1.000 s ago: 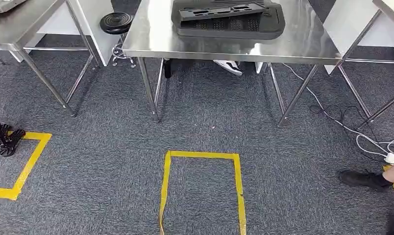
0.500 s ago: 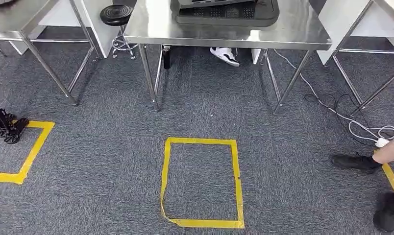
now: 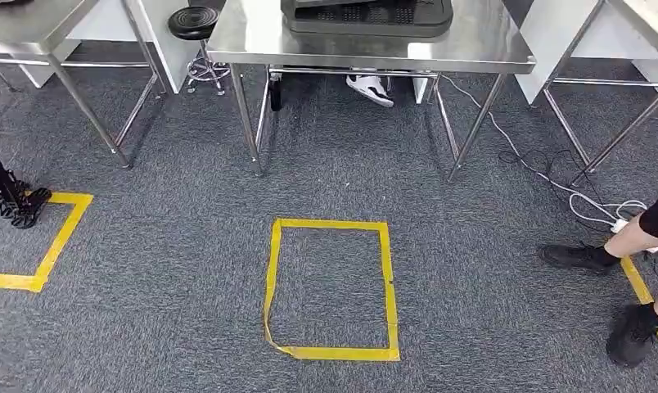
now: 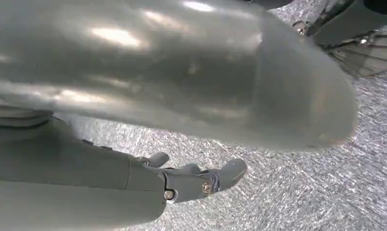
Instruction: Take the parts from the cabinet and place them on the table.
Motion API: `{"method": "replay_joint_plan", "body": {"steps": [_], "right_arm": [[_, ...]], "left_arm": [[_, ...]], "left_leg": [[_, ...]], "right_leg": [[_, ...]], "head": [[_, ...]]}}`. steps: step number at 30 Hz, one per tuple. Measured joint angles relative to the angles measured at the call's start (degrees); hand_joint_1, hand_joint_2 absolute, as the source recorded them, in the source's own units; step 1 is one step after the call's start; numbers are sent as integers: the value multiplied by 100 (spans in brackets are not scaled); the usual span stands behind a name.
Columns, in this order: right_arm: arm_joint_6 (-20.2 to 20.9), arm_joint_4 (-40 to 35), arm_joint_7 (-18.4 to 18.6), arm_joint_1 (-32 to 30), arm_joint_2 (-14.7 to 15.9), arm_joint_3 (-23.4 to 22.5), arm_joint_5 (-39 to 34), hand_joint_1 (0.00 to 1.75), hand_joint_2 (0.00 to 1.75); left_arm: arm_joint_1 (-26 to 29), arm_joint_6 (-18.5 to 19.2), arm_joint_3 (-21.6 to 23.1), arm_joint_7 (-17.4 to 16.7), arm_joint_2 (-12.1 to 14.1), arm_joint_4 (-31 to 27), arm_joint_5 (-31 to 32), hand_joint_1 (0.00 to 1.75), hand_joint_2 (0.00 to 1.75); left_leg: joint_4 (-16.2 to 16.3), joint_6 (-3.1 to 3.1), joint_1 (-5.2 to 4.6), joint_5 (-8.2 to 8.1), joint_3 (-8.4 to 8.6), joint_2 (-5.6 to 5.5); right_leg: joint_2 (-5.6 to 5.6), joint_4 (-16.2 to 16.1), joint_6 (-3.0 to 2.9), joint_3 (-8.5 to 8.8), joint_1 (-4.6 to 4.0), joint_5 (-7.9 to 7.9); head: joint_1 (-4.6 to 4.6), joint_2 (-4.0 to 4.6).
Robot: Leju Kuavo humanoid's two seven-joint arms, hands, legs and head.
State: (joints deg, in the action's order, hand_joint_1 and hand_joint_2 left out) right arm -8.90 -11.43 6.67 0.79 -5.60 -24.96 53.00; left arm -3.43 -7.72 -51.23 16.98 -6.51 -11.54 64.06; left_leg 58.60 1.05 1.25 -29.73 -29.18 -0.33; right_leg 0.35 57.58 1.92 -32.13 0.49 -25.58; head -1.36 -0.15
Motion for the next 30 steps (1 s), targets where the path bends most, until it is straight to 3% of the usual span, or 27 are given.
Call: {"method": "replay_joint_plan", "body": {"steps": [2,3,4,6,7,8,9,11,12,13,14,15,16,17,18,19,21,22,23,25,26,27,28,29,30], "right_arm": [[-2,0,0,3,-4,0,4,0,0],[0,0,0,-10,0,2,4,0,0],[-2,0,0,-14,2,0,4,0,0],[0,0,0,-9,-11,2,4,0,0],[-2,0,0,-11,-11,2,4,0,0],[-2,0,0,-14,-11,2,4,0,0],[-2,0,0,-18,-9,0,2,0,0],[-2,0,0,-12,-2,0,2,0,0],[0,0,0,-4,2,0,4,0,0],[-2,0,0,16,2,0,4,0,0],[-2,0,0,16,0,0,2,0,0],[0,0,0,8,-4,0,2,0,0],[0,0,0,1,-22,0,2,0,0],[2,0,0,-7,-15,0,2,0,0],[4,0,0,-12,-7,0,-2,0,0],[7,0,0,-10,-24,0,-2,0,0],[9,0,0,-1,-29,-2,-2,0,0],[9,0,0,-4,-15,-2,-4,0,0],[11,0,0,-4,-13,-2,-7,0,0],[20,2,0,-6,-24,-2,-20,0,0],[20,2,0,-7,-11,-2,-22,0,0],[20,2,0,-13,-4,-2,-22,0,0],[20,4,4,-21,7,-2,-22,0,0],[20,4,9,-25,15,-4,-22,0,0],[20,7,11,-22,26,-4,-20,0,0]], "left_arm": [[6,0,0,-9,2,0,0,0,0],[10,2,-2,-15,2,0,0,0,0],[11,0,-2,-22,2,0,-2,0,0],[10,0,-4,-30,0,0,0,0,0],[13,-2,-4,-35,0,0,0,0,0],[14,-2,-7,-37,0,0,0,0,0],[14,-2,-7,-41,0,0,0,0,0],[18,-2,-11,-44,-7,0,2,0,0],[17,-2,-11,-44,-13,0,2,0,0],[16,-2,-15,-46,-15,0,2,0,0],[15,-2,-18,-46,-15,0,4,0,0],[14,-2,-20,-46,-13,0,9,0,0],[13,-4,-20,-46,-13,0,9,0,0],[18,-7,-22,-46,-13,0,9,0,0],[17,-7,-22,-46,-13,0,9,0,0],[16,-9,-22,-46,11,-2,11,0,0],[14,-11,-22,-44,0,-2,11,0,0],[14,-9,-22,-44,-15,-2,18,0,0],[12,-9,-22,-42,-28,-2,17,0,0],[12,-9,-22,-46,-22,-2,26,0,0],[11,-7,-22,-46,-24,-2,26,0,0],[11,-7,-24,-46,-26,-2,26,0,0],[12,-2,-24,-48,-26,-2,35,0,0],[13,0,-24,-52,-35,0,35,0,0],[12,2,-24,-63,-44,0,37,0,0]], "left_leg": [[-13,-117,-15,59,-78,-4],[-23,-187,1,109,-99,23],[-23,-240,-6,143,-150,21],[-18,-280,-22,221,-263,26],[-16,-283,-32,263,-322,31],[-16,-282,-38,298,-367,33],[-15,-274,-40,331,-405,32],[-15,-250,-39,381,-445,29],[-15,-225,-39,403,-451,28],[-5,-190,-73,420,-458,29],[-10,-163,-81,431,-460,37],[9,-154,-97,415,-477,41],[3,-253,-91,385,-474,29],[-3,-267,-89,440,-474,36],[-17,-235,-77,442,-474,35],[-19,-263,-81,461,-472,27],[-279,-351,-76,584,-357,28],[-456,-283,-6,707,-278,64],[-551,-323,13,761,-253,84],[-564,-277,48,797,-303,127],[-562,-250,61,807,-328,153],[-557,-217,88,819,-354,179],[-548,-148,125,824,-372,199],[-531,-84,181,828,-390,218],[-470,7,250,815,-425,248]], "right_leg": [[-4,-15,95,-53,10,65],[-13,87,101,-155,34,-14],[-12,321,69,-267,31,-198],[-15,1187,14,-647,33,-625],[-15,1627,15,-822,34,-788],[-15,1798,50,-861,34,-830],[-15,1660,88,-745,32,-773],[-14,747,171,-173,32,-483],[-13,156,179,204,31,-343],[-14,-141,127,325,0,-351],[-23,-143,72,313,-26,-301],[-23,-159,63,302,-16,-273],[-22,-151,81,301,-12,-265],[-23,-148,76,301,-27,-262],[-23,-154,57,297,-29,-244],[-17,-187,89,299,40,-209],[-28,-305,120,348,-21,-151],[-29,-182,103,317,10,-191],[-34,70,66,175,3,-377],[-36,916,49,-293,59,-773],[-35,1253,90,-481,106,-883],[-34,1389,165,-563,154,-889],[-27,1239,274,-491,204,-786],[-17,859,400,-298,259,-606],[37,261,551,8,323,-375]], "head": [[11,0],[9,0],[33,0],[48,0],[53,0],[44,0],[55,0],[53,0],[55,0],[50,0],[35,0],[28,0],[35,0],[26,0],[28,0],[37,0],[24,0],[24,0],[35,0],[42,0],[42,0],[39,0],[42,0],[42,0],[42,0]]}}
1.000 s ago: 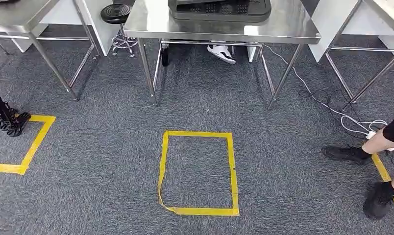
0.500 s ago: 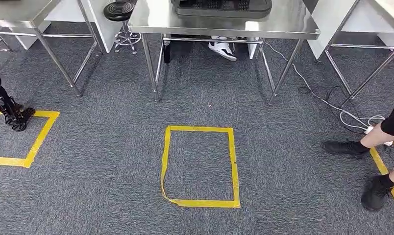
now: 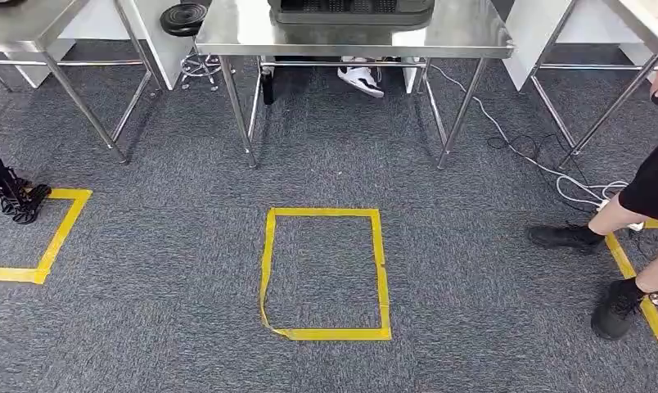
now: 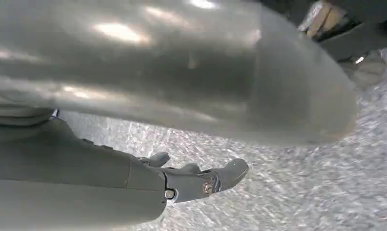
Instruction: Take the parts from the cabinet and place them on the table.
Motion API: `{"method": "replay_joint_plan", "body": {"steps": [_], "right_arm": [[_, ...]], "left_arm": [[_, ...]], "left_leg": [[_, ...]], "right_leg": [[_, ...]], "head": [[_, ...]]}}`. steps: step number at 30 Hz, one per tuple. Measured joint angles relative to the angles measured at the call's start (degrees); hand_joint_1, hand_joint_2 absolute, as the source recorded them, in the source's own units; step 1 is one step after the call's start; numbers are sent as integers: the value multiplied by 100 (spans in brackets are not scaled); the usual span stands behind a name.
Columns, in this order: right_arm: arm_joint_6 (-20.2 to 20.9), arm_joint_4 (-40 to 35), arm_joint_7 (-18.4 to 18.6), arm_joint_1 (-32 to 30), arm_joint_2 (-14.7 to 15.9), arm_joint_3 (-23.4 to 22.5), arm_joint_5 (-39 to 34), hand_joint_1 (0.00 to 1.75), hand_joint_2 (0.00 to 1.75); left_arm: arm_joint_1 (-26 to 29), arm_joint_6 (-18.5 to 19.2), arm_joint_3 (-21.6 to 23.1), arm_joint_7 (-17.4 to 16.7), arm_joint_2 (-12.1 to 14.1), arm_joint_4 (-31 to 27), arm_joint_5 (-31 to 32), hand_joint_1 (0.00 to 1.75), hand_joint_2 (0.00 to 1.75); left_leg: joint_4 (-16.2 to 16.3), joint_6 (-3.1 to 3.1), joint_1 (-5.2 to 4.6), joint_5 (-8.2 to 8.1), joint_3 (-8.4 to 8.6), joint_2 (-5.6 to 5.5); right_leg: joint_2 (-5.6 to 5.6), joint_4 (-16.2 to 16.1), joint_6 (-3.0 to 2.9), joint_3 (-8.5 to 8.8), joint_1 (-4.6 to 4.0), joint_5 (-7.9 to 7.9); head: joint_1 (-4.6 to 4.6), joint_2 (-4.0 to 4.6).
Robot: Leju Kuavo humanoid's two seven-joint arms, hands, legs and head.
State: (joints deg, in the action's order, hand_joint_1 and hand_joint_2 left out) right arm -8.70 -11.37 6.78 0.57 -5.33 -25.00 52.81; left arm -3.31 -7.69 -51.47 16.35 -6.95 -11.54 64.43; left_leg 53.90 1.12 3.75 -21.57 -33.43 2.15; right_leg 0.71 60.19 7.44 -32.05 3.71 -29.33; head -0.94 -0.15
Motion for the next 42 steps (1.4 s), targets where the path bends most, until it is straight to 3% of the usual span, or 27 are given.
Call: {"method": "replay_joint_plan", "body": {"steps": [1,2,3,4,6,7,8,10,11,12,13,15,16,17,18,20,21,27,33,34,35,36,37,38,39,41,42], "right_arm": [[0,0,2,16,-8,0,17,0,0],[20,4,4,45,-94,0,31,0,0],[20,0,7,57,-35,-2,33,0,0],[20,4,9,47,-40,-4,35,0,0],[20,11,13,41,-24,-4,48,0,0],[20,11,15,38,-28,-7,48,0,0],[20,11,26,36,-26,-7,50,0,0],[20,11,31,32,-35,-7,57,0,0],[20,13,31,24,-42,-7,57,0,0],[20,15,33,13,-42,-7,59,0,0],[20,17,33,6,-39,-7,61,0,0],[20,17,35,11,-37,-9,68,0,0],[20,17,35,19,-39,-7,74,0,0],[20,20,35,16,-48,-9,83,0,0],[20,20,35,26,-46,-9,90,0,0],[17,20,35,4,-28,-7,151,0,0],[18,20,35,-7,-22,-7,171,0,0],[17,20,31,7,-13,-4,179,0,0],[17,20,31,14,-9,-9,116,0,0],[17,20,31,14,-11,-11,111,0,0],[17,20,31,14,-22,-13,103,0,0],[18,22,31,11,-24,-18,101,0,0],[18,22,31,10,-20,-20,98,0,0],[17,22,31,11,-17,-22,98,0,0],[18,22,33,18,-18,-24,98,0,0],[17,22,33,33,-18,-26,98,0,0],[17,22,33,29,-18,-26,98,0,0]], "left_arm": [[-4,0,0,-7,10,-2,11,0,0],[16,-4,0,-20,66,-29,15,0,0],[25,-4,0,-22,42,-13,24,0,0],[21,-7,0,-24,44,-11,24,0,0],[16,-5,0,-26,28,-9,24,0,0],[16,-4,0,-28,22,-4,24,0,0],[15,-4,0,-28,24,-4,24,0,0],[24,-4,0,-28,20,-2,22,0,0],[28,-4,0,-28,22,-2,22,0,0],[29,-4,-2,-28,22,-2,22,0,0],[30,-4,0,-28,22,-2,22,0,0],[29,-4,-2,-28,22,-2,22,0,0],[28,-4,-2,-28,20,-2,22,0,0],[29,-4,-6,-28,22,-2,22,0,0],[27,-7,-9,-28,18,-2,20,0,0],[7,-9,-9,-28,-4,0,17,0,0],[6,-9,-9,-28,-15,0,17,0,0],[10,-15,-11,-28,-13,-2,7,0,0],[11,-9,-11,-26,-20,-2,11,0,0],[9,-9,-11,-26,-17,-2,13,0,0],[5,-9,-11,-24,-11,-2,15,0,0],[4,-9,-11,-22,-11,-2,15,0,0],[4,-11,-11,-22,-18,-2,17,0,0],[2,-11,-11,-17,-17,-2,22,0,0],[4,-11,-11,-17,-17,-2,22,0,0],[13,-13,-13,-17,-15,-2,22,0,0],[14,-11,-13,-17,-15,-2,24,0,0]], "left_leg": [[132,114,-7,-44,-33,24],[183,192,-16,-98,-61,70],[239,264,-19,-161,-53,99],[213,275,1,-162,-10,130],[150,341,44,-137,70,210],[223,336,72,-253,67,102],[493,289,55,-518,-42,-24],[1506,215,-31,-1094,-462,-156],[2000,175,-75,-1283,-672,-178],[2265,118,-119,-1330,-785,-180],[2201,53,-155,-1245,-747,-183],[1452,-112,-222,-823,-364,-260],[970,-193,-259,-602,-119,-353],[688,-255,-290,-550,10,-515],[556,-225,-275,-574,37,-516],[549,-188,-320,-555,16,-489],[524,-99,-315,-520,13,-499],[524,-172,-376,-504,-1,-512],[527,-210,-402,-487,-20,-510],[567,-245,-442,-497,-30,-506],[561,-317,-450,-491,-33,-500],[541,-342,-453,-471,-29,-473],[435,-400,-389,-410,10,-431],[374,-417,-376,-378,42,-409],[352,-444,-367,-363,38,-368],[354,-440,-367,-360,7,-268],[356,-433,-368,-357,-8,-221]], "right_leg": [[186,-508,122,275,72,146],[283,-352,69,131,13,139],[194,-315,-137,162,21,184],[152,-284,-250,96,16,165],[65,-227,-393,77,-32,169],[30,-235,-448,119,-24,194],[-5,-235,-475,117,-42,211],[-80,-228,-525,72,-96,242],[-125,-226,-546,58,-140,251],[-178,-224,-547,53,-184,251],[-235,-224,-547,55,-213,251],[-366,-224,-547,70,-261,251],[-420,-224,-547,79,-274,250],[-441,-219,-546,63,-279,246],[-483,-181,-542,40,-368,240],[-496,-198,-536,0,-308,244],[-487,-179,-659,-10,-332,229],[-477,-288,-626,-30,-291,275],[-477,-323,-550,-37,-272,319],[-482,-367,-508,-18,-255,345],[-493,-382,-402,6,-218,362],[-525,-395,-374,9,-220,382],[-523,-373,-362,-41,-255,371],[-346,-243,-382,-91,-251,307],[-217,54,-432,-239,-265,124],[-147,1005,-496,-703,-250,-293],[-140,1370,-484,-871,-244,-405]], "head": [[19,0],[117,0],[70,0],[22,0],[-15,0],[-46,0],[-59,0],[-77,0],[-72,0],[-74,0],[-72,0],[-70,0],[-70,0],[-70,0],[-61,0],[-70,0],[-66,0],[-61,0],[-61,0],[-63,0],[-70,0],[-72,0],[-66,0],[-66,0],[-35,0],[-35,0],[-35,0]]}}
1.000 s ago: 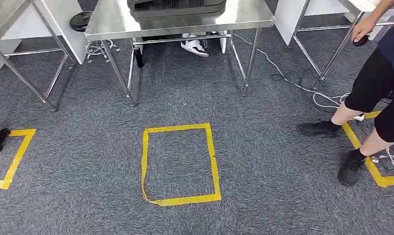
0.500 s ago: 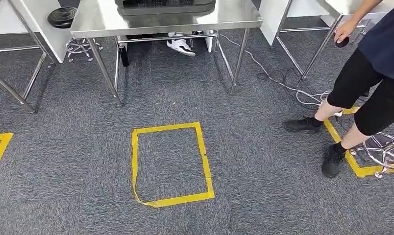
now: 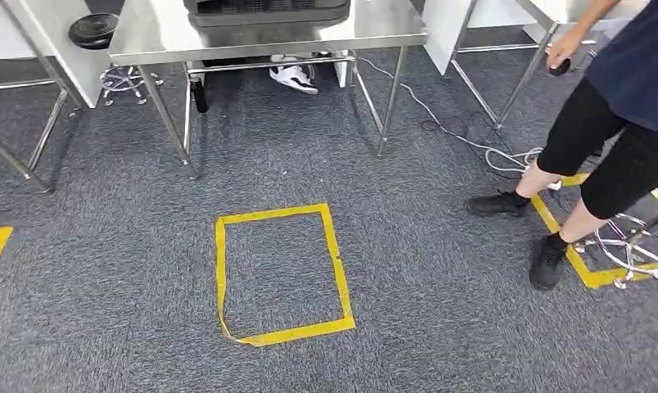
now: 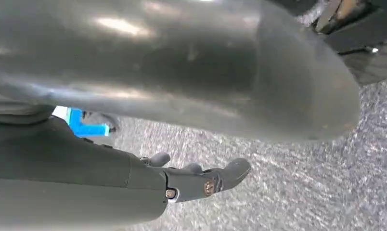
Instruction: Take the parts from the cabinet and place them on the table.
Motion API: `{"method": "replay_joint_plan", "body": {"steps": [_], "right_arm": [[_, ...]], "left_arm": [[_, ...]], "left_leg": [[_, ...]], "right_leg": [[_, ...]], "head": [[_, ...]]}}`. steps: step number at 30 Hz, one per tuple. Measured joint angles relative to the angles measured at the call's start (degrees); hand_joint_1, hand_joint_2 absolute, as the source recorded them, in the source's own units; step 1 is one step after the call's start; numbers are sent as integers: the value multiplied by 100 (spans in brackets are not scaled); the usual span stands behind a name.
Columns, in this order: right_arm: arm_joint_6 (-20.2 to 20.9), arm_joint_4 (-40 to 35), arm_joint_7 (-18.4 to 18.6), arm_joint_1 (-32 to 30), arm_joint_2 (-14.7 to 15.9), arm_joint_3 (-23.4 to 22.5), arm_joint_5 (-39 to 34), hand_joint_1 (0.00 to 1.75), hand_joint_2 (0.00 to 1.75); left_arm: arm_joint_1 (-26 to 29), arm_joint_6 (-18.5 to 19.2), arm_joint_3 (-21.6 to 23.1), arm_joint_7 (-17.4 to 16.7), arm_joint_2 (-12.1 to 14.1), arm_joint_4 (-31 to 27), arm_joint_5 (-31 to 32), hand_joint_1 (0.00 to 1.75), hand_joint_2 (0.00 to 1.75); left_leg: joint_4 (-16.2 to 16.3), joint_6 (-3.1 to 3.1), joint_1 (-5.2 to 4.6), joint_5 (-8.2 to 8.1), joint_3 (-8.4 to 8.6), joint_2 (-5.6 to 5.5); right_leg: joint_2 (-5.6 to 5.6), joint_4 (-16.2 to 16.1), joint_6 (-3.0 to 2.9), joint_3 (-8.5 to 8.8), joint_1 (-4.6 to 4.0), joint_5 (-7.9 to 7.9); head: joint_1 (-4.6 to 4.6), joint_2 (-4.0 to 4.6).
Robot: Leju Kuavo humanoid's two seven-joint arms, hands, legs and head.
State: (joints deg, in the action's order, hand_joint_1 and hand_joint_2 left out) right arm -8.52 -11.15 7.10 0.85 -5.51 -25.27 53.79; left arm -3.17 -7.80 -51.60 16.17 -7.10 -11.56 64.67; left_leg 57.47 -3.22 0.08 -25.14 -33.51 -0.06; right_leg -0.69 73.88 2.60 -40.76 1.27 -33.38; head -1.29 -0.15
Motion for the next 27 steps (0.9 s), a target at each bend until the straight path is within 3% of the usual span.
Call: {"method": "replay_joint_plan", "body": {"steps": [1,2,4,5,6,7,9,10,11,12,14,15,16,17,19,20,21,23,25,26,27], "right_arm": [[2,0,0,-10,0,-2,0,0,0],[2,0,2,-17,2,-2,0,0,0],[2,0,4,-13,24,-4,0,0,0],[2,0,4,3,22,-4,0,0,0],[2,0,7,23,2,-4,0,0,0],[2,0,7,27,0,-4,0,0,0],[2,0,11,17,9,-7,2,0,0],[2,0,20,12,9,-9,4,0,0],[2,0,20,12,9,-9,11,0,0],[2,0,22,12,9,-11,20,0,0],[2,0,22,10,2,-13,20,0,0],[2,0,22,3,2,-17,20,0,0],[2,0,22,-9,2,-22,20,0,0],[2,0,22,-13,2,-28,22,0,0],[2,0,22,-7,-4,-33,26,0,0],[2,0,22,-1,-9,-33,28,0,0],[2,0,22,6,0,-35,31,0,0],[2,0,20,24,2,-37,35,0,0],[2,0,20,-3,2,-48,37,0,0],[2,0,20,-14,4,-55,39,0,0],[2,0,20,-9,4,-61,50,0,0]], "left_arm": [[0,0,0,0,0,0,0,0,0],[-1,0,0,0,-2,0,0,0,0],[-2,0,0,0,-9,0,4,0,0],[-9,2,0,0,-7,0,7,0,0],[-6,0,0,0,-2,0,7,0,0],[-5,0,0,0,0,0,9,0,0],[-6,0,0,0,-2,0,9,0,0],[-6,0,0,0,-2,0,9,0,0],[-6,0,0,4,-2,0,9,0,0],[-5,0,0,15,-2,0,7,0,0],[0,7,-4,35,-2,0,0,0,0],[2,11,-6,48,-2,0,0,0,0],[4,13,-7,57,-4,0,0,0,0],[7,13,-7,65,-4,0,-2,0,0],[6,15,-9,85,0,0,-2,0,0],[7,22,-11,96,0,0,-2,0,0],[21,39,-13,101,-9,13,-2,0,0],[18,55,-24,118,-9,15,0,0,0],[14,55,-39,127,-7,15,0,0,0],[8,55,-44,138,-4,15,2,0,0],[3,55,-44,153,-4,13,5,0,0]], "left_leg": [[1,14,1,7,-9,38],[2,28,8,13,-13,69],[10,88,33,18,-13,128],[30,141,4,16,0,151],[40,198,-32,-10,0,176],[37,234,-32,-15,15,191],[0,304,7,4,57,236],[9,349,22,3,60,269],[109,392,56,-91,17,186],[386,411,58,-336,-84,102],[1302,440,62,-845,-455,26],[1729,452,65,-1005,-635,10],[1903,458,70,-1014,-702,11],[1769,459,82,-888,-625,11],[867,475,140,-403,-152,-47],[339,499,193,-188,121,-231],[151,538,225,-286,204,-568],[152,481,182,-261,160,-435],[136,377,123,-230,153,-317],[99,303,152,-193,154,-230],[99,255,135,-189,139,-187]], "right_leg": [[6,77,43,-23,8,7],[17,-121,102,98,20,104],[100,-1178,231,710,53,471],[285,-1691,251,1021,64,572],[313,-1727,194,995,33,591],[233,-1722,110,980,32,628],[181,-1713,35,973,-12,634],[155,-1739,-26,975,16,670],[127,-1744,-62,1032,86,693],[99,-1740,-107,1020,83,717],[50,-1738,-126,996,66,723],[15,-1735,-127,989,62,724],[-23,-1731,-126,991,62,723],[-68,-1729,-123,997,65,722],[-209,-1714,-116,1019,89,719],[-272,-1696,-95,1016,93,707],[-323,-1668,-37,969,52,697],[-442,-1677,47,897,57,746],[-552,-1740,136,851,92,798],[-418,-1660,142,787,116,759],[-181,-1439,115,674,71,637]], "head": [[2,0],[2,0],[5,0],[11,0],[20,0],[-37,0],[-31,0],[-17,0],[-31,0],[-52,0],[-52,0],[-48,0],[-46,0],[-48,0],[-48,0],[-48,0],[-53,0],[-50,0],[-68,0],[-59,0],[-29,0]]}}
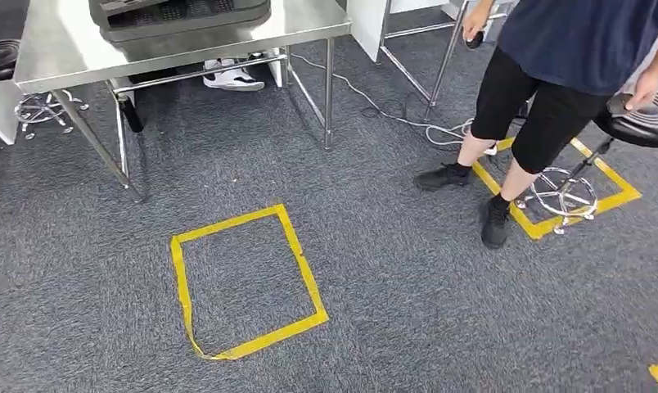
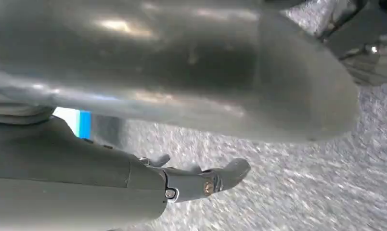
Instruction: Take the parts from the cabinet and place them on the table.
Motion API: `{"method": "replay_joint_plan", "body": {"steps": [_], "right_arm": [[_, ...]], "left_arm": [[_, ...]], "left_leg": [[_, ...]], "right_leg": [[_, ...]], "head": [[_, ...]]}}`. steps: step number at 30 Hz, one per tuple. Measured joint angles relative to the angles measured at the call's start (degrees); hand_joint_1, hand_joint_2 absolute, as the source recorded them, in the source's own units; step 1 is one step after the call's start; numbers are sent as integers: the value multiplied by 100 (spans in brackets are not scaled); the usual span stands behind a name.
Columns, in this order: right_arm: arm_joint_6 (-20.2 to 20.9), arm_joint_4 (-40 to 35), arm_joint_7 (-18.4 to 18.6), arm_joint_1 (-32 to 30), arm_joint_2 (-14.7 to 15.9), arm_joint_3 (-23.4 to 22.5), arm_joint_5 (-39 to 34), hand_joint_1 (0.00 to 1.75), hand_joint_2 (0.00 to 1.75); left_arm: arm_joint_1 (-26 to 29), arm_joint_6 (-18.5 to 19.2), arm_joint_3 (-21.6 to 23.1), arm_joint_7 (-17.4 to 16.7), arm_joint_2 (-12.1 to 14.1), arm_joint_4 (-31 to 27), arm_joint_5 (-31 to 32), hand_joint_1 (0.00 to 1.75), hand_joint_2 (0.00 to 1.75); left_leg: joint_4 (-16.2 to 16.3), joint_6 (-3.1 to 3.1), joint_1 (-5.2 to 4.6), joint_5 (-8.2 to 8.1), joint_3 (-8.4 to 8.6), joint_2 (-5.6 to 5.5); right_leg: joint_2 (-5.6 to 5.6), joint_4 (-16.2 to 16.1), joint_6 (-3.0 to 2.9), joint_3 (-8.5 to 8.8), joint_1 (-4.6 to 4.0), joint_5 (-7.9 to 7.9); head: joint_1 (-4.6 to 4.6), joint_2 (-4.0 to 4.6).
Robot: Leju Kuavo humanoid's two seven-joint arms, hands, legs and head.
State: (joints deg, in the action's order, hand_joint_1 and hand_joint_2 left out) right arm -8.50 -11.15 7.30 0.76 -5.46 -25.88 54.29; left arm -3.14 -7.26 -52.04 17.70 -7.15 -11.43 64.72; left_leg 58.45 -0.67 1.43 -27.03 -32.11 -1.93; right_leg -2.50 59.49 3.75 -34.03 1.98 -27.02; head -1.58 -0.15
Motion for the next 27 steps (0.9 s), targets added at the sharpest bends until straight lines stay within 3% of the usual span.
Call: {"method": "replay_joint_plan", "body": {"steps": [1,3,4,5,7,8,9,10,13,14,15,16,18,19,20,21,22,23,24,25,26,27], "right_arm": [[0,0,-2,15,-7,-4,2,0,0],[0,0,-2,33,-9,-18,4,0,0],[0,0,-2,29,-9,-24,4,0,0],[0,2,-2,16,-7,-28,4,0,0],[2,2,0,1,-2,-33,11,0,0],[4,0,0,8,4,-33,20,0,0],[7,0,0,31,15,-33,22,0,0],[11,0,-2,46,9,-33,26,0,0],[11,2,-7,40,15,-35,31,0,0],[13,0,-7,38,11,-35,29,0,0],[18,2,-7,26,11,-35,29,0,0],[22,0,-7,25,18,-37,31,0,0],[28,0,-15,34,-4,-37,35,0,0],[28,2,-15,30,-9,-37,35,0,0],[31,2,-15,17,-13,-39,35,0,0],[33,2,-15,6,-20,-39,35,0,0],[33,2,-17,6,-24,-39,37,0,0],[35,2,-18,9,-33,-39,37,0,0],[35,2,-17,8,-29,-39,39,0,0],[33,2,-17,33,-20,-39,39,0,0],[33,2,-15,29,-26,-39,42,0,0],[33,2,-15,21,-28,-39,42,0,0]], "left_arm": [[-2,0,-2,0,0,0,2,0,0],[4,0,-9,0,0,0,2,0,0],[4,0,-13,0,0,0,4,0,0],[2,0,-15,2,0,0,4,0,0],[-2,4,-22,9,0,0,11,0,0],[-3,7,-22,15,0,0,11,0,0],[-5,7,-22,18,-6,0,11,0,0],[0,9,-24,26,-7,0,13,0,0],[-23,9,-24,31,-11,0,13,0,0],[-23,9,-24,33,-9,-2,15,0,0],[-21,9,-24,37,-4,-2,20,0,0],[-15,9,-24,44,-2,-2,22,0,0],[9,9,-24,44,9,-2,20,0,0],[14,9,-24,44,11,-2,22,0,0],[18,9,-24,44,11,-2,22,0,0],[17,9,-24,44,15,-2,20,0,0],[17,9,-24,44,24,-2,20,0,0],[17,9,-24,46,28,-2,20,0,0],[26,7,-26,46,22,2,17,0,0],[34,9,-26,50,9,22,11,0,0],[18,7,-26,55,13,20,11,0,0],[10,7,-26,59,18,20,9,0,0]], "left_leg": [[0,-48,-16,4,-19,81],[1,-79,-64,14,-59,248],[2,-90,-87,19,-69,317],[2,-91,-107,20,-72,385],[1,-92,-135,21,-65,508],[1,-90,-139,22,-55,570],[7,-83,-156,17,-37,619],[6,-57,-180,1,-29,676],[-37,28,-143,25,20,833],[-5,77,-139,-3,16,761],[122,115,-118,-128,-12,464],[424,128,-109,-367,-135,296],[1369,170,-87,-851,-533,187],[1711,194,-72,-942,-680,176],[1745,216,-48,-875,-687,176],[1505,245,-14,-679,-570,173],[1085,270,20,-430,-357,165],[567,309,68,-176,-101,94],[178,369,144,-102,87,-190],[102,364,133,-201,95,-440],[170,298,108,-201,47,-329],[179,248,78,-194,25,-290]], "right_leg": [[121,407,-36,-213,-16,-196],[184,1367,-78,-685,-25,-562],[188,1620,-62,-795,-28,-619],[191,1576,-36,-752,-34,-575],[261,706,18,-243,-74,-261],[416,107,0,118,-118,-106],[738,-277,-118,310,-197,-92],[714,-288,-119,311,-195,-44],[517,-298,-217,263,-234,-7],[441,-376,-261,367,-112,116],[390,-394,-274,359,-91,142],[348,-390,-303,348,-79,161],[213,-384,-313,320,-79,172],[140,-375,-311,314,-78,173],[65,-366,-307,319,-62,172],[-12,-343,-302,321,-33,170],[-99,-315,-296,318,-7,167],[-185,-273,-247,311,26,140],[-250,-203,-183,269,21,104],[-321,-90,-118,188,-6,76],[-378,-129,-67,127,0,112],[-435,-163,-25,103,-4,139]], "head": [[22,0],[27,0],[29,0],[25,0],[29,0],[33,0],[29,0],[20,0],[11,0],[14,0],[-17,0],[-28,0],[-17,0],[-28,0],[-21,0],[-21,0],[-19,0],[-26,0],[-28,0],[-57,0],[-45,0],[-41,0]]}}
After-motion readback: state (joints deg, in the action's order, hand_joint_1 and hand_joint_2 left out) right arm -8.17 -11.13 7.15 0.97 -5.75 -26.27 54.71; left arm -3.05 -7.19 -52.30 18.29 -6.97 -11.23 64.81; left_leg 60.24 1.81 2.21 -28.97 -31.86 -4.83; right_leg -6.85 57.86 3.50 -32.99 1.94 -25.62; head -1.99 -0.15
